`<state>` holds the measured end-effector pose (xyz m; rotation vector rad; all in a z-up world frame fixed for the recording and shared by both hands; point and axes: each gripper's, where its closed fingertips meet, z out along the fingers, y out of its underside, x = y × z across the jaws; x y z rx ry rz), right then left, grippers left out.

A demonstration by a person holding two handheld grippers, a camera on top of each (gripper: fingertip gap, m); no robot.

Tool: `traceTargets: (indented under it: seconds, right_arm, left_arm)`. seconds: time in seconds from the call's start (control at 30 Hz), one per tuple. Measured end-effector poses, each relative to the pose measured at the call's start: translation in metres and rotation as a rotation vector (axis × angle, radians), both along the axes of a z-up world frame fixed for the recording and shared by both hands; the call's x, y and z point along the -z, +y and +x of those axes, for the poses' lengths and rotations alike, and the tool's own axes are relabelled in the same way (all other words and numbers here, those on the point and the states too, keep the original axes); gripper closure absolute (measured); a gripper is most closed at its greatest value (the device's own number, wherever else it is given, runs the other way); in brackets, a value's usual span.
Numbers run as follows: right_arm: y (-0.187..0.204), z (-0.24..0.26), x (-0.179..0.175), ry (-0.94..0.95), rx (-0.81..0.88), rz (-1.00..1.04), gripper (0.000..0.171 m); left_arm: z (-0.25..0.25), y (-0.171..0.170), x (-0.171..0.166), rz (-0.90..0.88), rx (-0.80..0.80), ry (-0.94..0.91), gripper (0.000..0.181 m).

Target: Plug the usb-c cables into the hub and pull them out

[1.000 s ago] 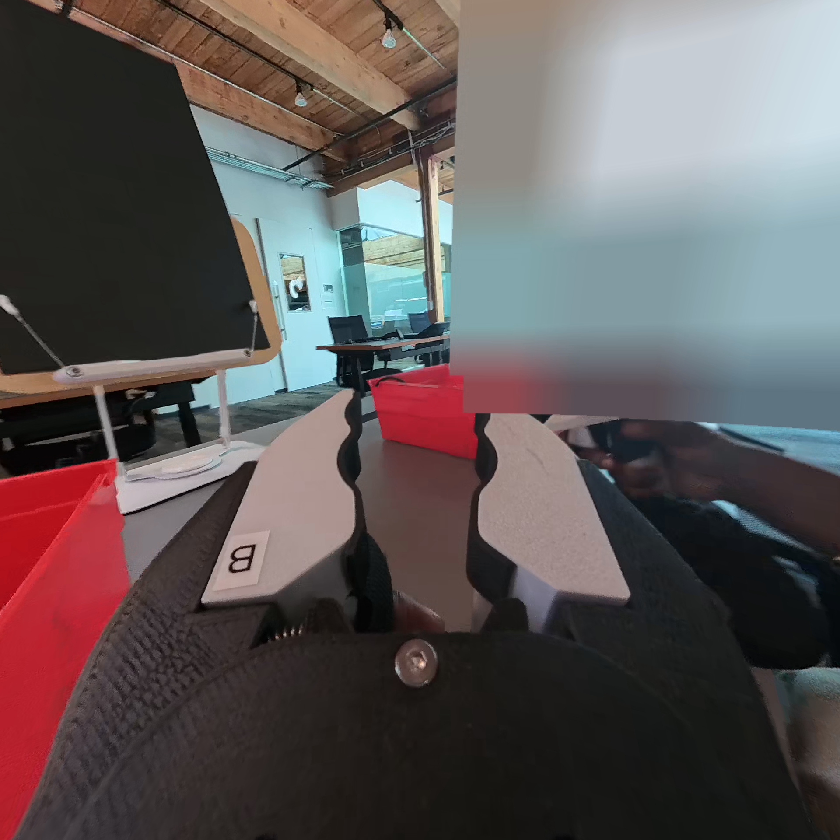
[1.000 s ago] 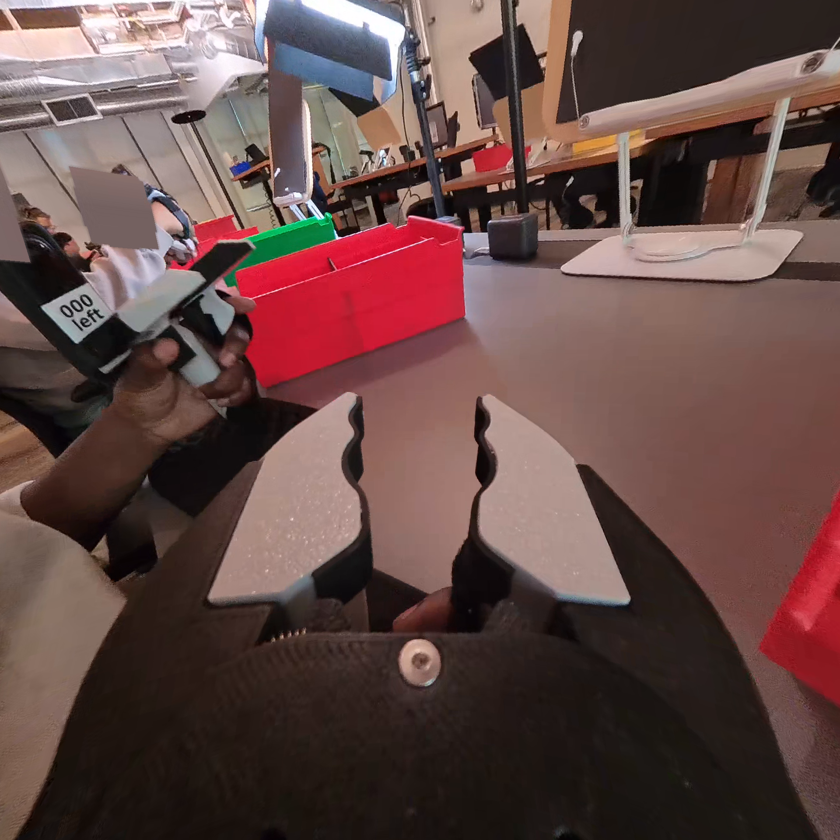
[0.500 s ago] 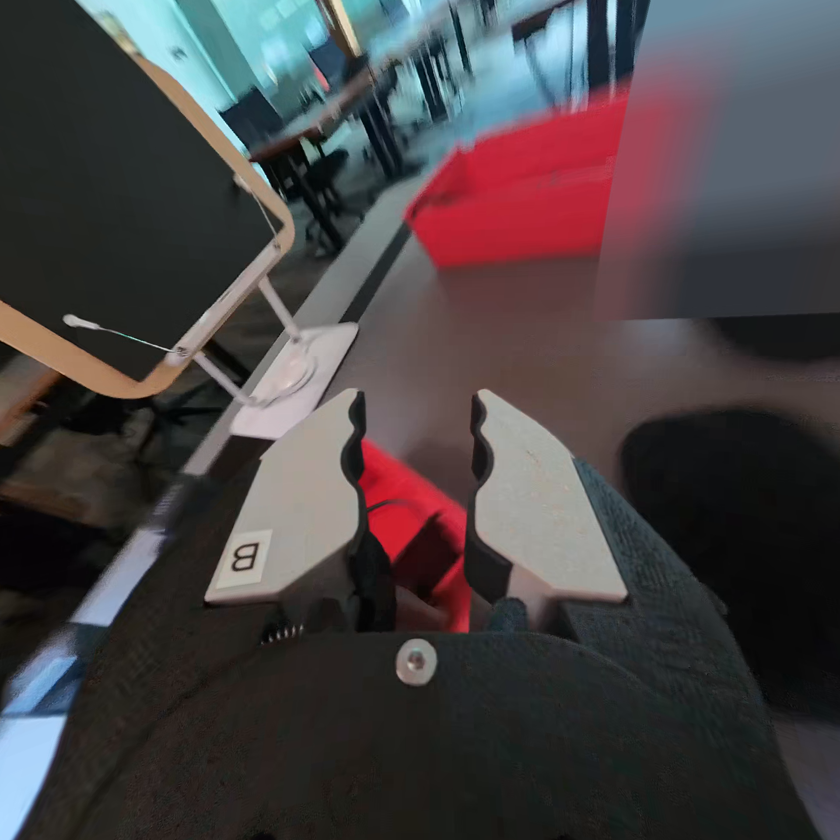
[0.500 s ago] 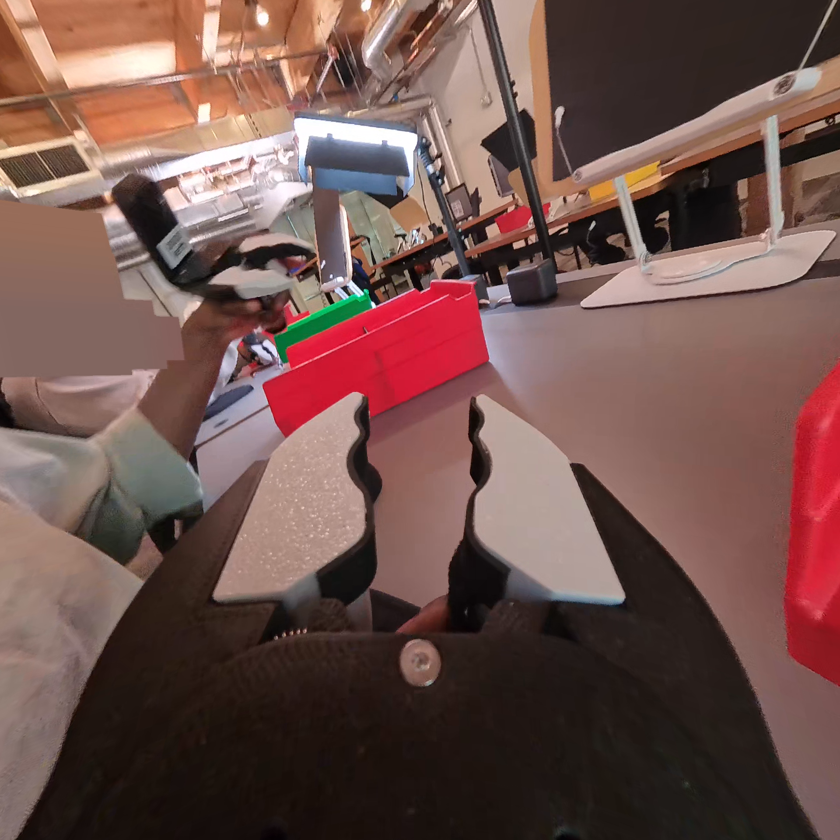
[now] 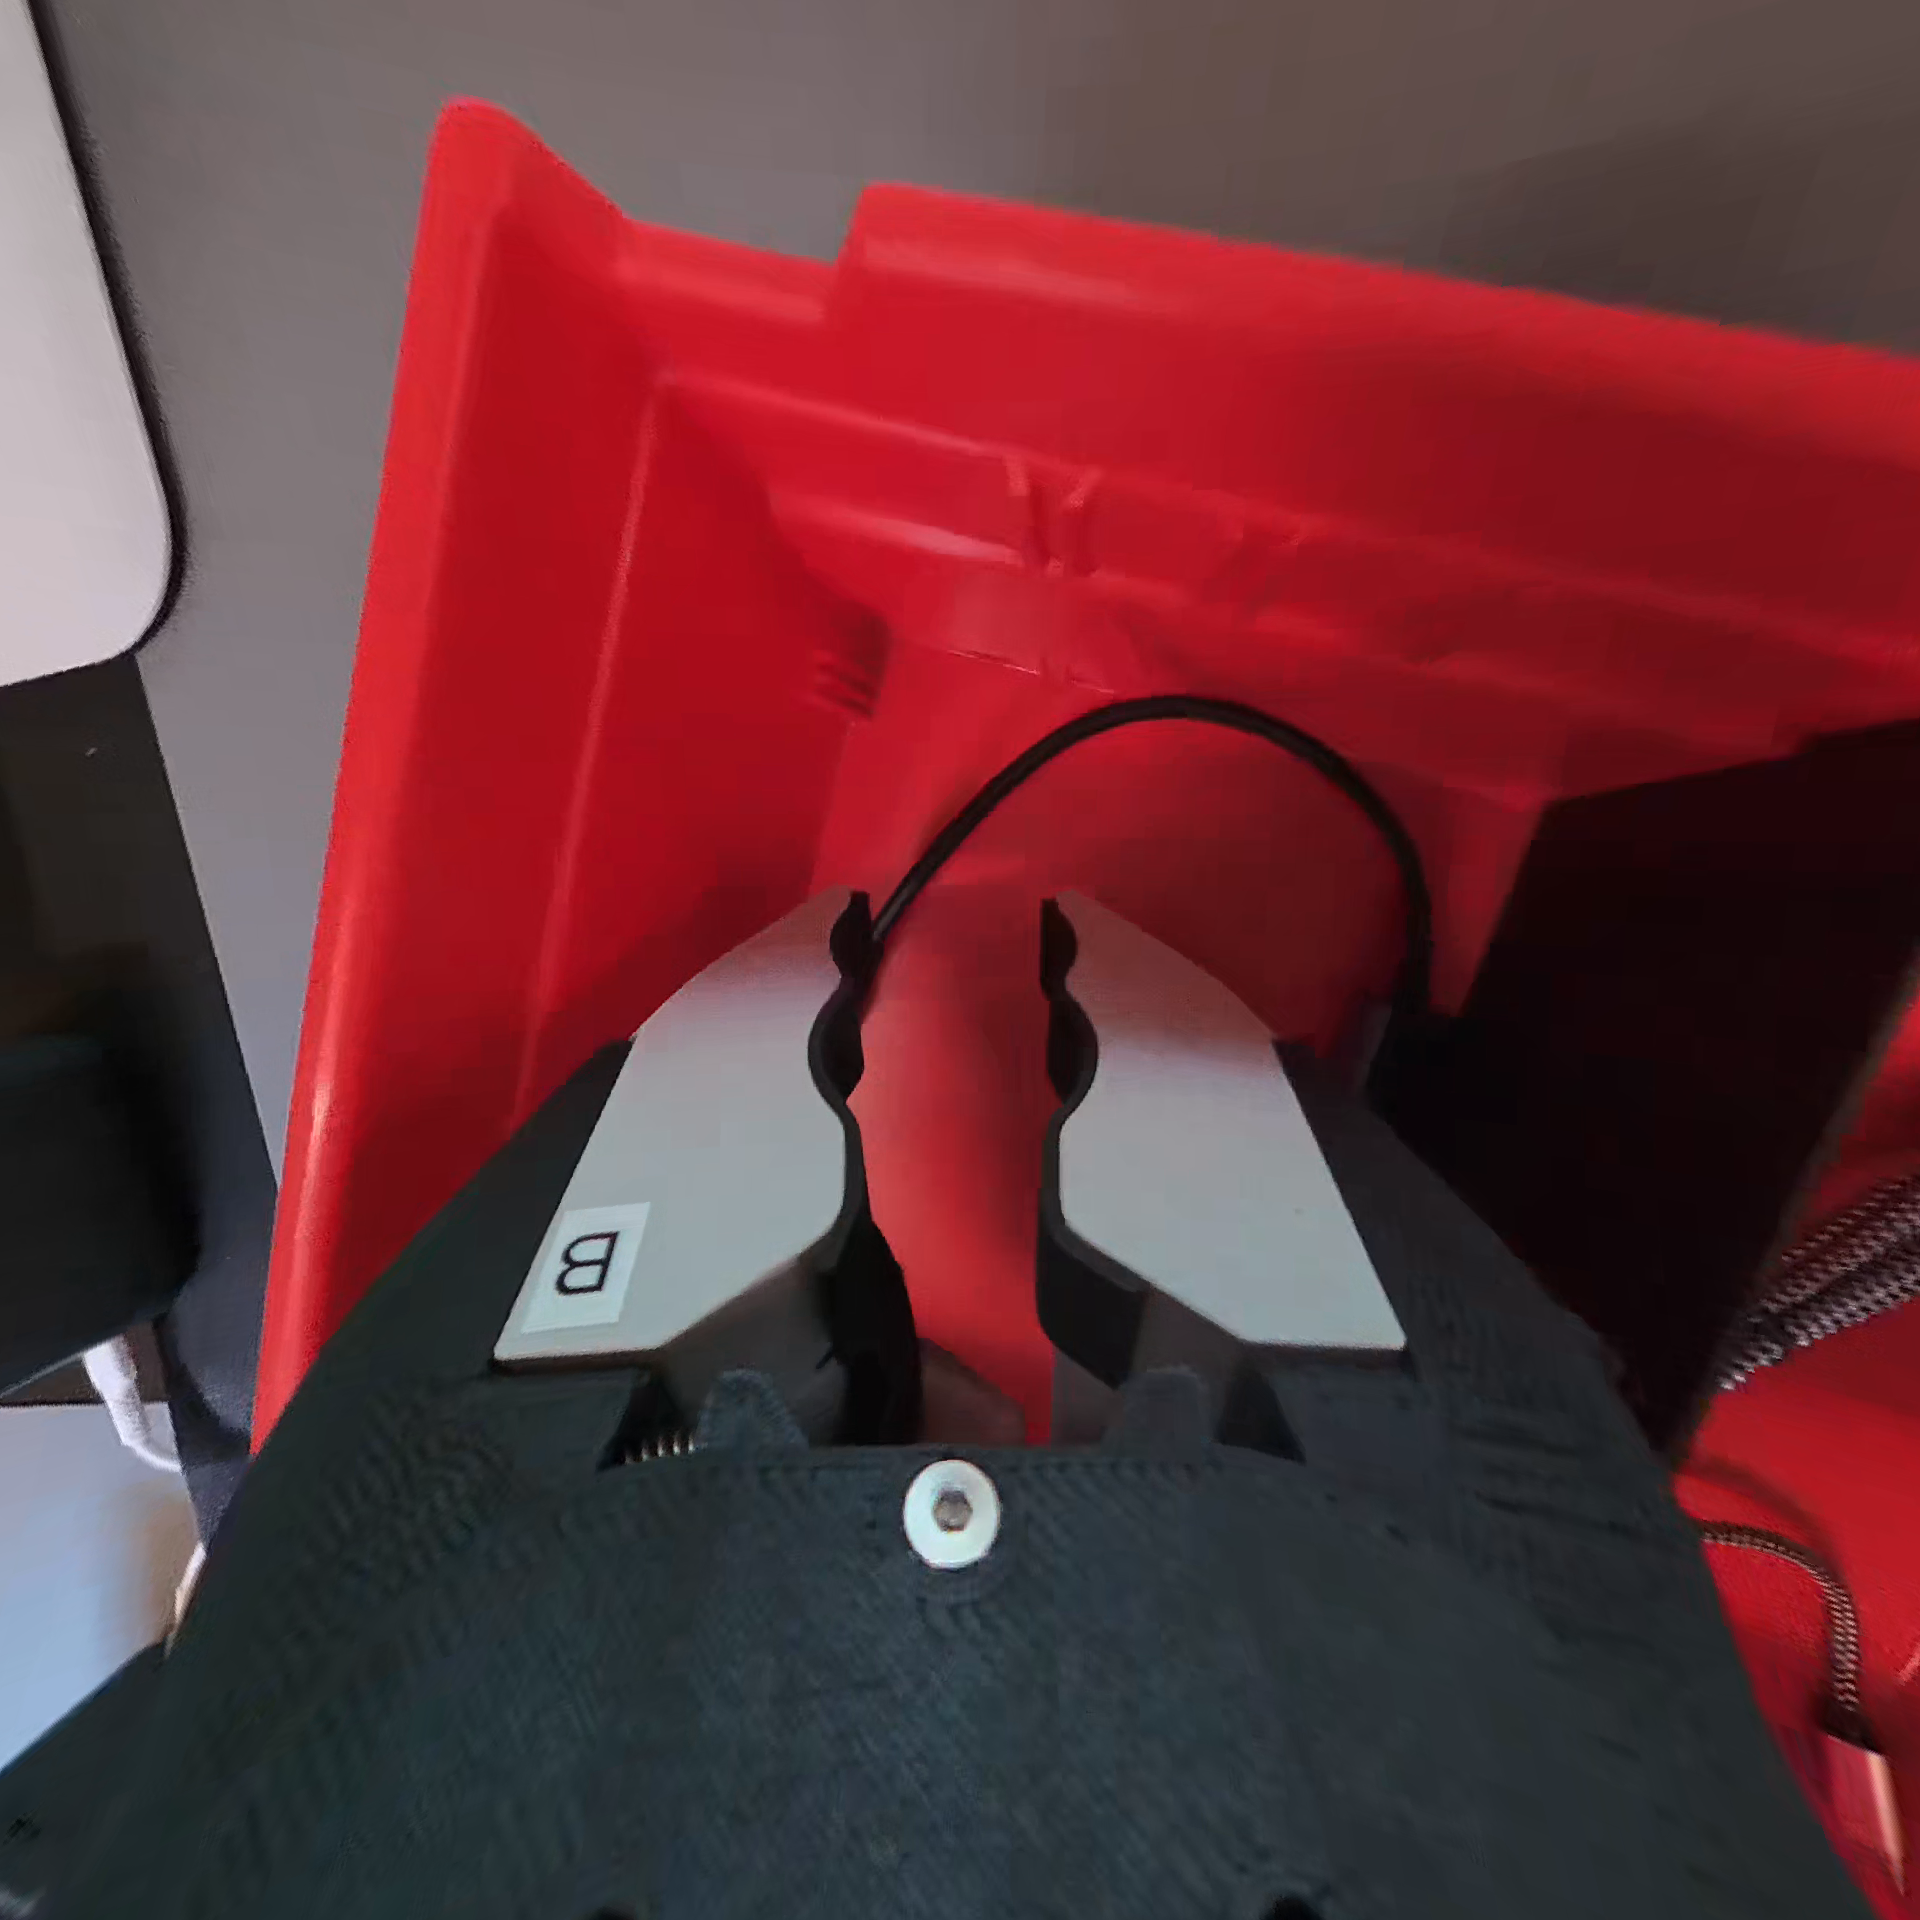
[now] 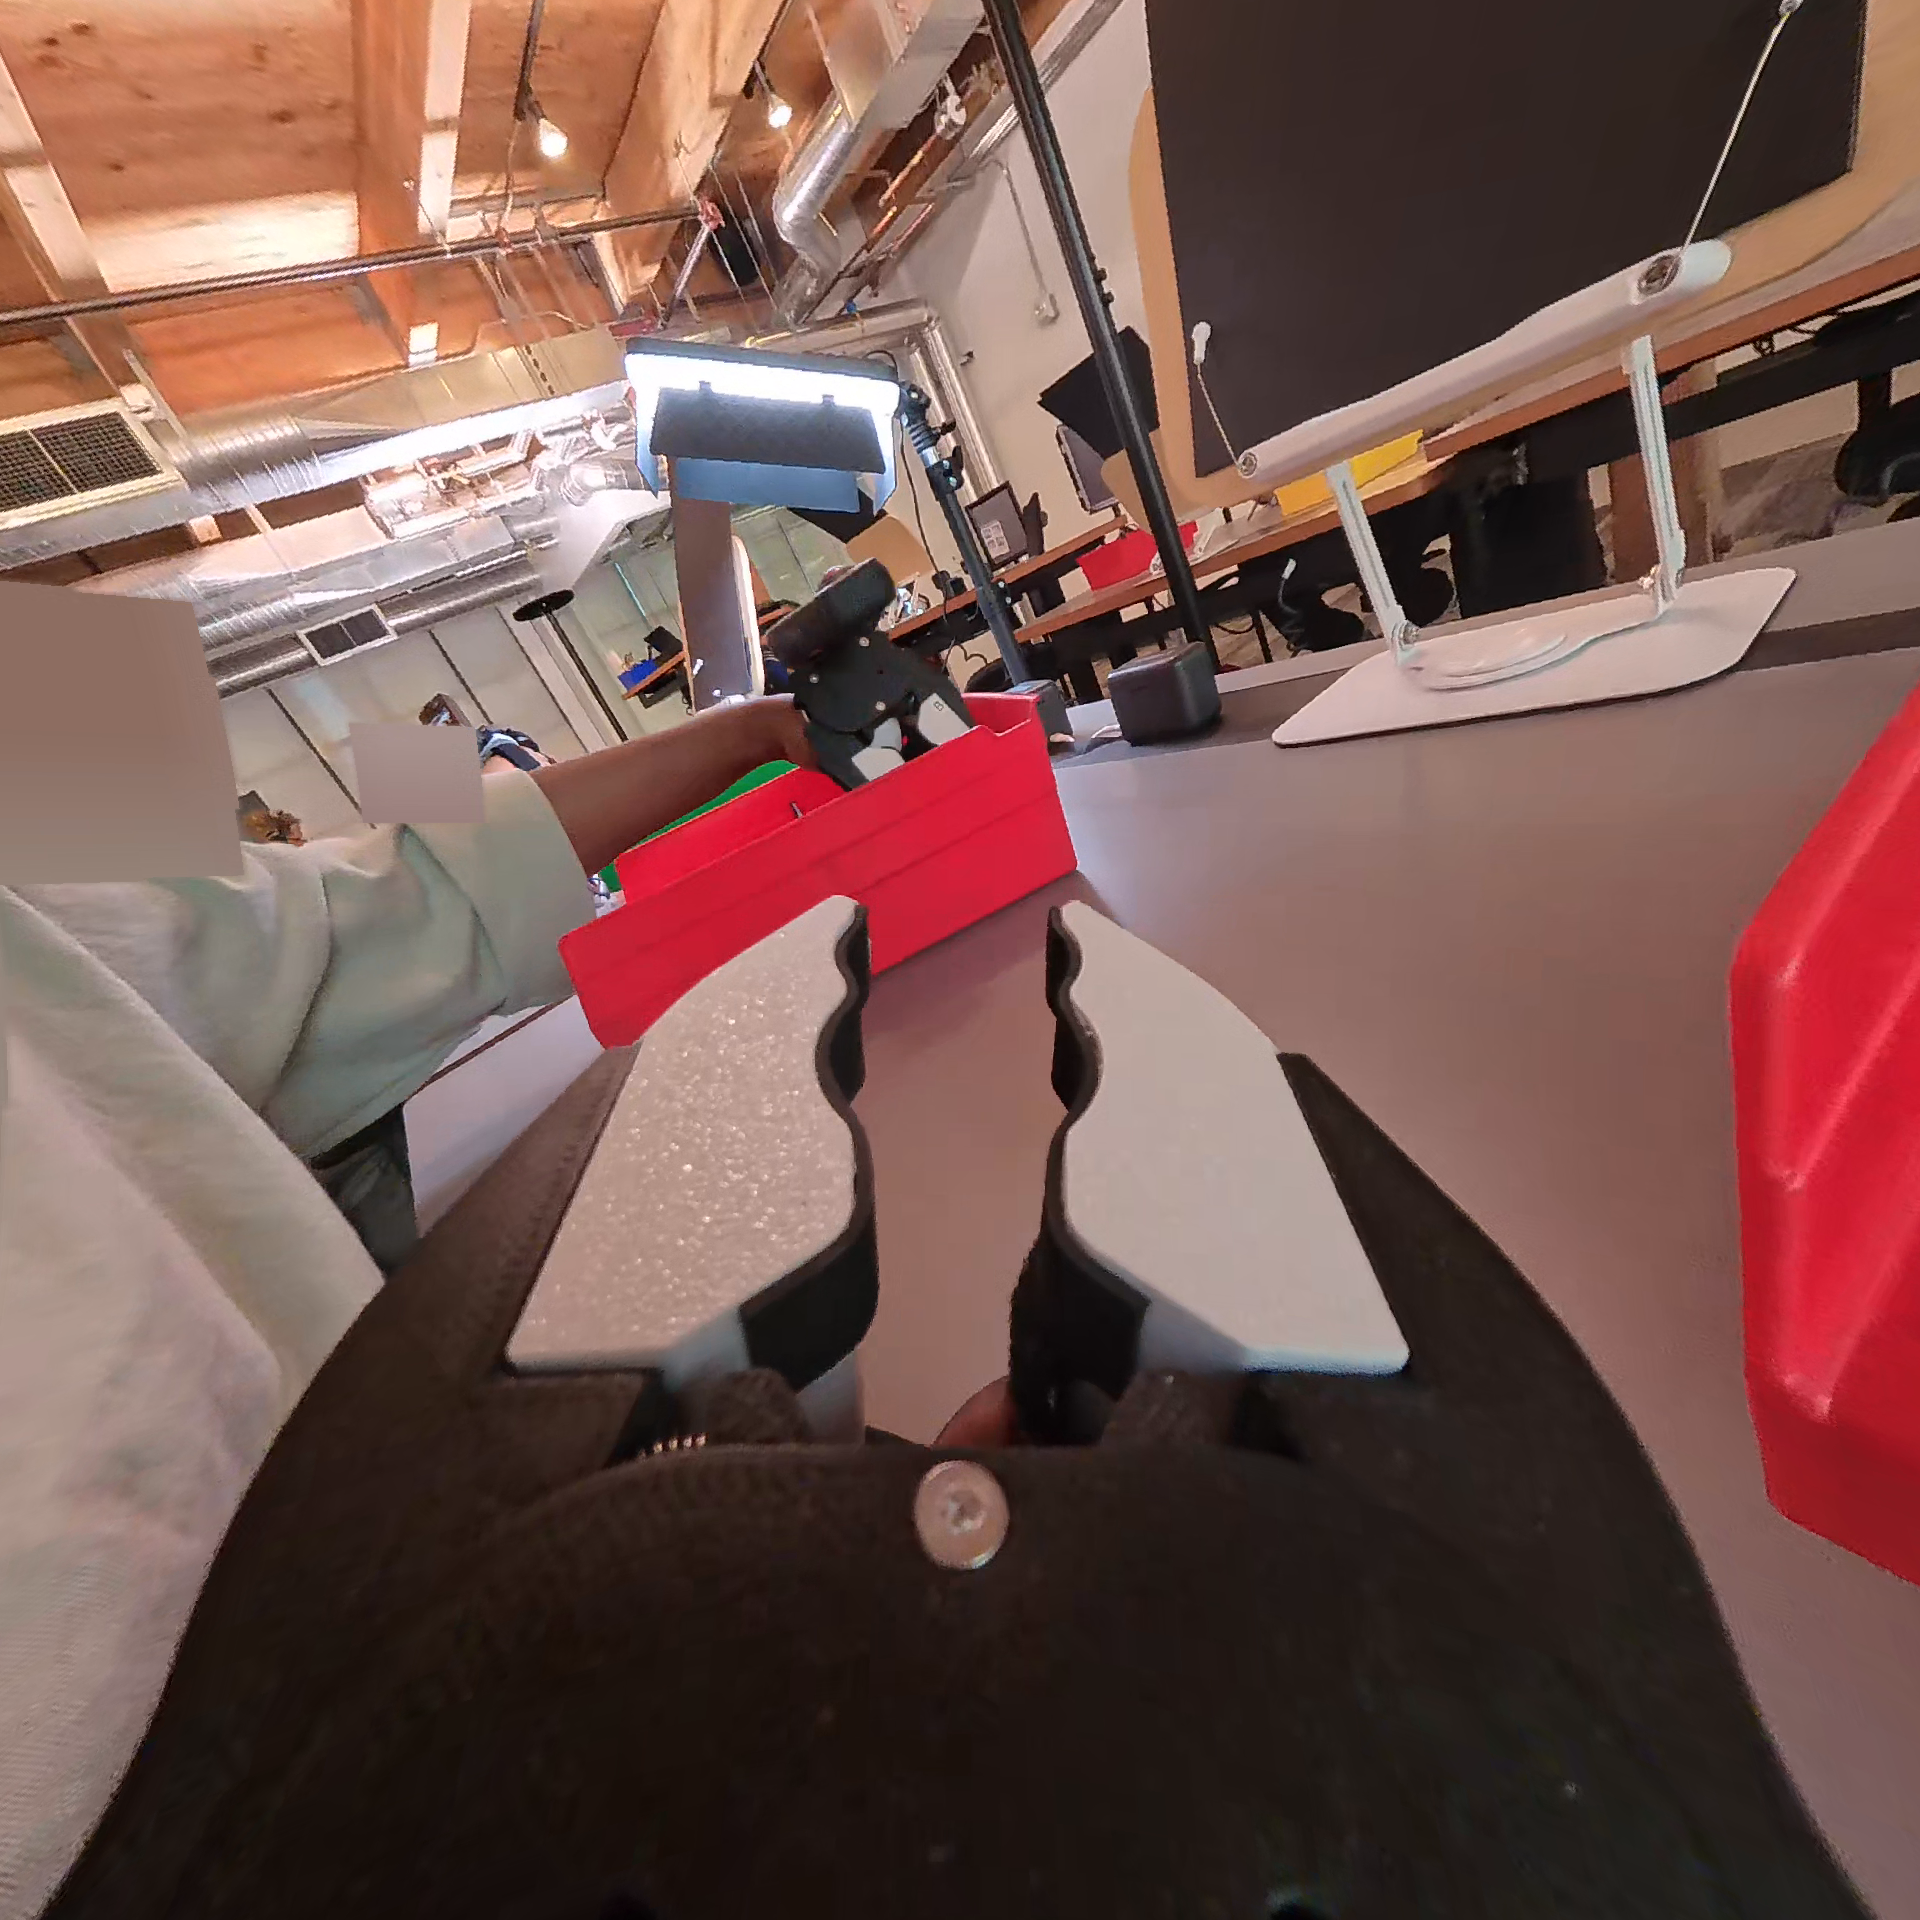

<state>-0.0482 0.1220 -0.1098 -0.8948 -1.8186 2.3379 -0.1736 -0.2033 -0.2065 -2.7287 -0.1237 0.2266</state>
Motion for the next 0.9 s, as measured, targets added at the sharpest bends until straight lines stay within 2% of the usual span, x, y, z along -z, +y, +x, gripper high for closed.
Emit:
traceTargets:
  seconds: [0.17, 0.33, 0.43, 0.5, 0.6, 0.9]
  right_arm:
    - [-0.001, -0.002, 0.001, -0.007, 0.001, 0.007, 0.141]
    - [-0.001, -0.002, 0.002, -0.007, 0.005, 0.010, 0.142]
    - [0.000, -0.002, 0.000, 0.000, 0.009, 0.001, 0.142]
    - [0.002, -0.002, -0.001, 0.004, 0.016, -0.009, 0.143]
    - [0.004, -0.001, -0.002, 0.010, 0.017, -0.022, 0.144]
    - [0.009, 0.004, -0.008, 0.041, 0.016, -0.067, 0.146]
  left_arm:
    - [-0.007, -0.007, 0.019, -0.072, 0.016, -0.040, 0.145]
    - [0.001, -0.004, 0.023, -0.045, -0.026, -0.131, 0.157]
    - [0.002, -0.008, 0.023, -0.120, 0.034, -0.048, 0.174]
    - [0.001, -0.021, 0.021, -0.251, 0.051, 0.028, 0.176]
    - [0.002, -0.024, -0.009, -0.226, 0.006, 0.138, 0.176]
    - [0.009, -0.039, -0.150, 0.001, -0.294, 0.591, 0.177]
